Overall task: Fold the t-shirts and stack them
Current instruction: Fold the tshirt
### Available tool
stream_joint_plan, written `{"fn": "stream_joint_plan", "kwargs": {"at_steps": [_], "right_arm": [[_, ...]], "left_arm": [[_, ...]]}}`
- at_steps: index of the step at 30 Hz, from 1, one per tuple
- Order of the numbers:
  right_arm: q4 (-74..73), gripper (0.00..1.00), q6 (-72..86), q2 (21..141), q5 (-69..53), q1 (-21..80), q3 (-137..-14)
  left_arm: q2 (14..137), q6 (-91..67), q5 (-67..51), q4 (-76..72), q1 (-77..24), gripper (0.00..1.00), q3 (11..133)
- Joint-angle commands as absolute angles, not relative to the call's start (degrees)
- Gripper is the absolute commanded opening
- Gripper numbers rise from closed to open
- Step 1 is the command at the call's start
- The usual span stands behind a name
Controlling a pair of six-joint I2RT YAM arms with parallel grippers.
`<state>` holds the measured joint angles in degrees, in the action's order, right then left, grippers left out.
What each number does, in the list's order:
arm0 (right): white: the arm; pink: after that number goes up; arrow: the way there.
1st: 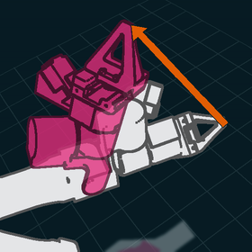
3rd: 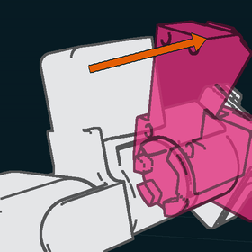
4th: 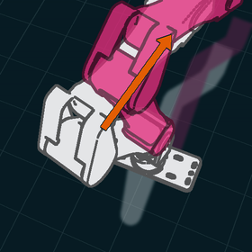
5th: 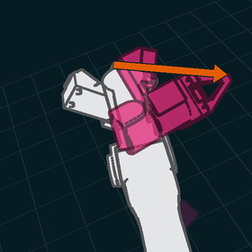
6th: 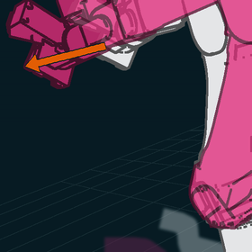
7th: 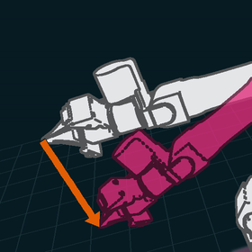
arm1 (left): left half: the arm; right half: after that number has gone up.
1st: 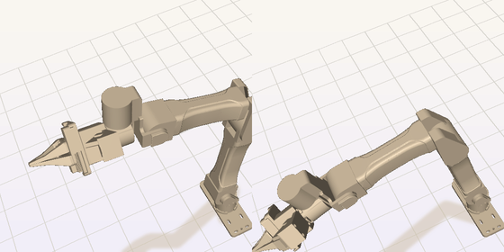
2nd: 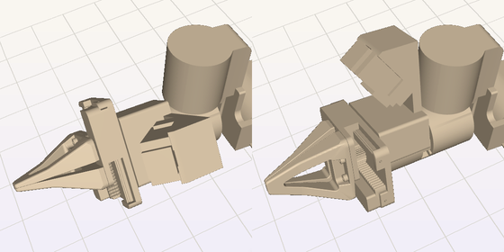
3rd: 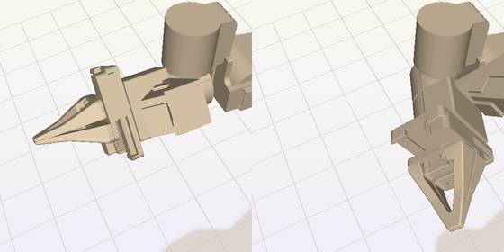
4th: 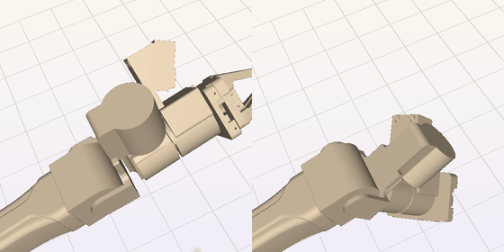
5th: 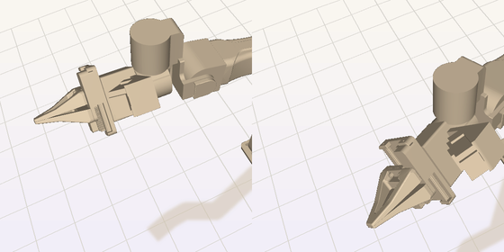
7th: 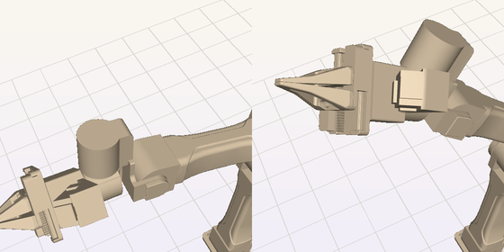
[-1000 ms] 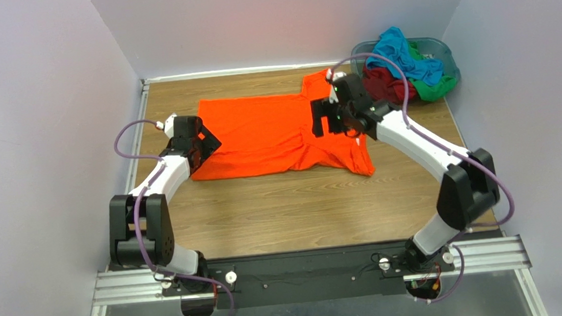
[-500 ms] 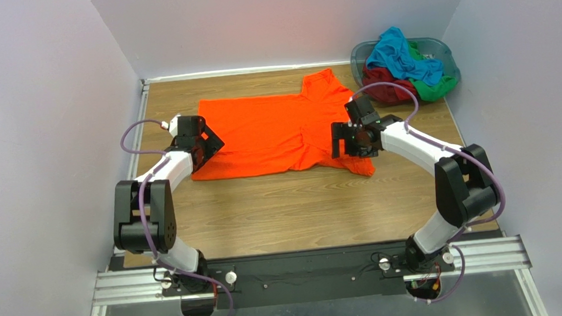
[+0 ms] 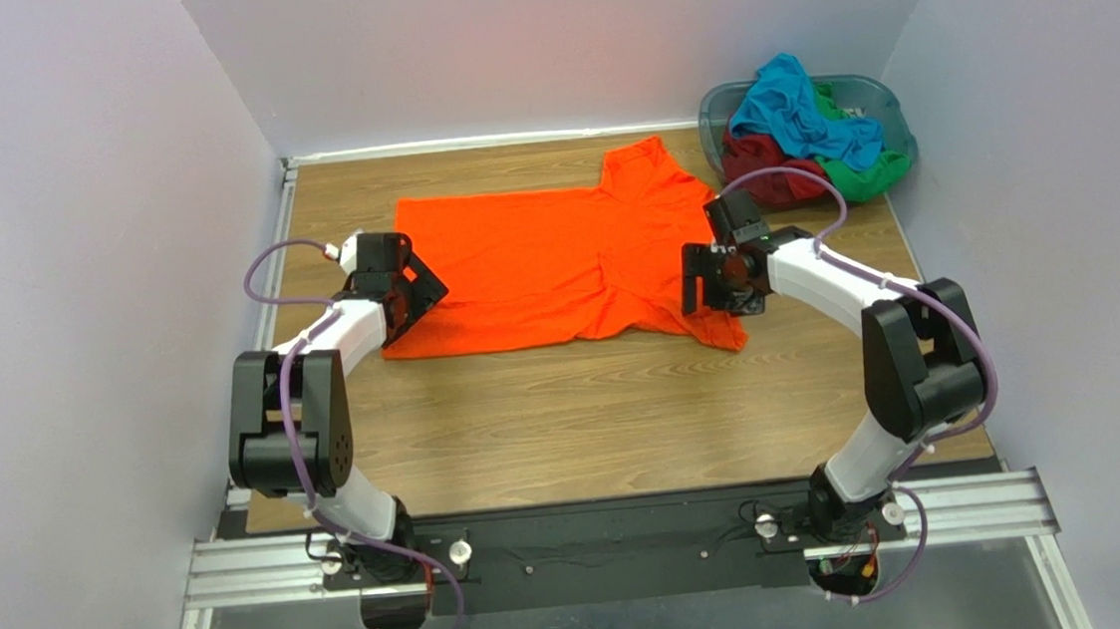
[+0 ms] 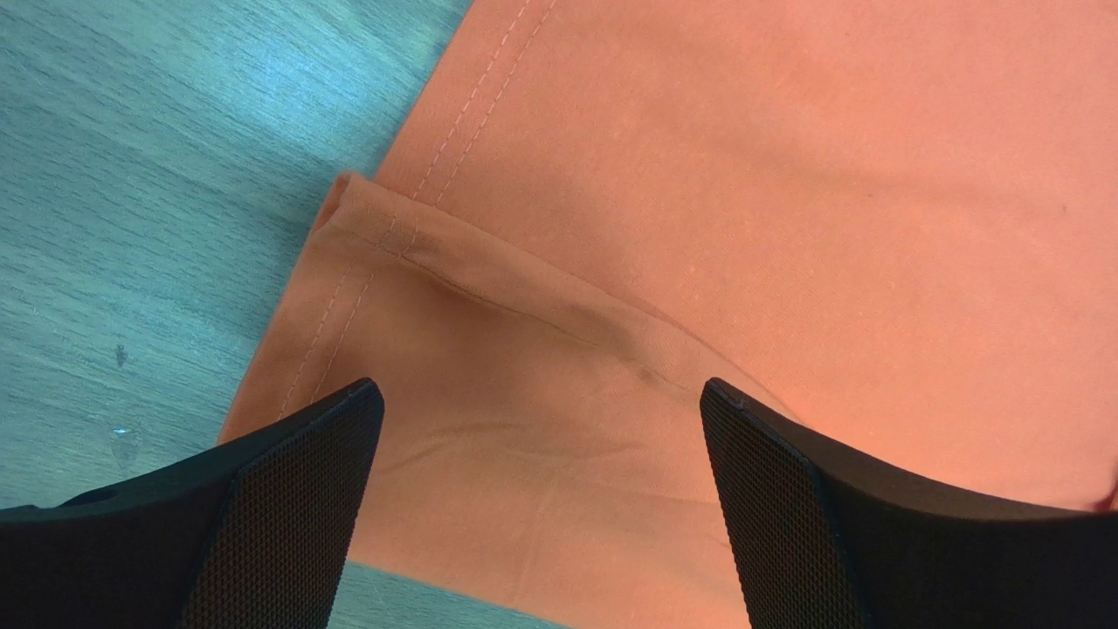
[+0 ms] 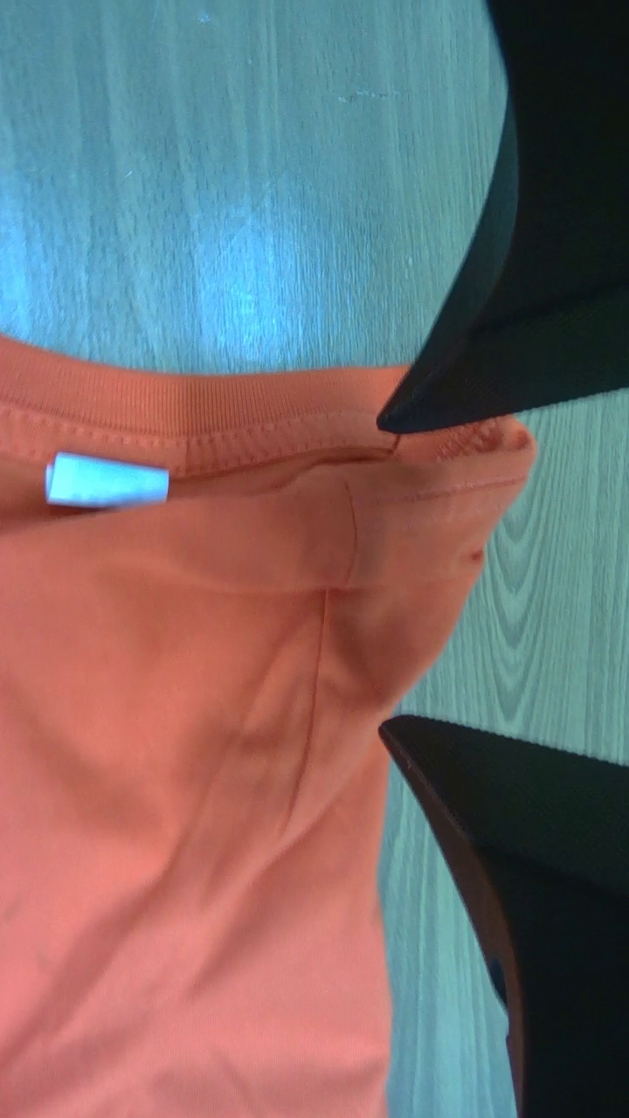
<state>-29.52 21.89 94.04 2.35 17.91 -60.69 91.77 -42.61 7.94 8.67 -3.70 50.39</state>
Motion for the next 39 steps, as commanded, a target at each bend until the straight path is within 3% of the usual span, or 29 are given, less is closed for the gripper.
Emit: {"fn": "stream_joint_plan", "kwargs": {"at_steps": [1, 13, 21, 39], "right_arm": [[-29.0, 0.79, 20.66, 95.98, 4.65, 16.7, -59.33], [-29.09, 0.33, 19.95, 94.84, 6.77, 16.0, -57.57], [-29.18, 0.18, 17.76, 94.48, 8.09, 15.56, -58.88], [-31.73, 0.14, 7.74, 100.02, 8.87, 13.45, -63.1]], "left_arm": [[92.64, -41.48, 10.11, 8.35, -3.52, 0.98, 50.54], [92.9, -41.13, 13.09, 9.84, -3.34, 0.98, 51.24], [93.43, -40.96, 14.06, 9.84, -3.08, 0.98, 51.24], [94.92, -40.17, 15.73, 9.93, -1.14, 0.98, 50.98]]}}
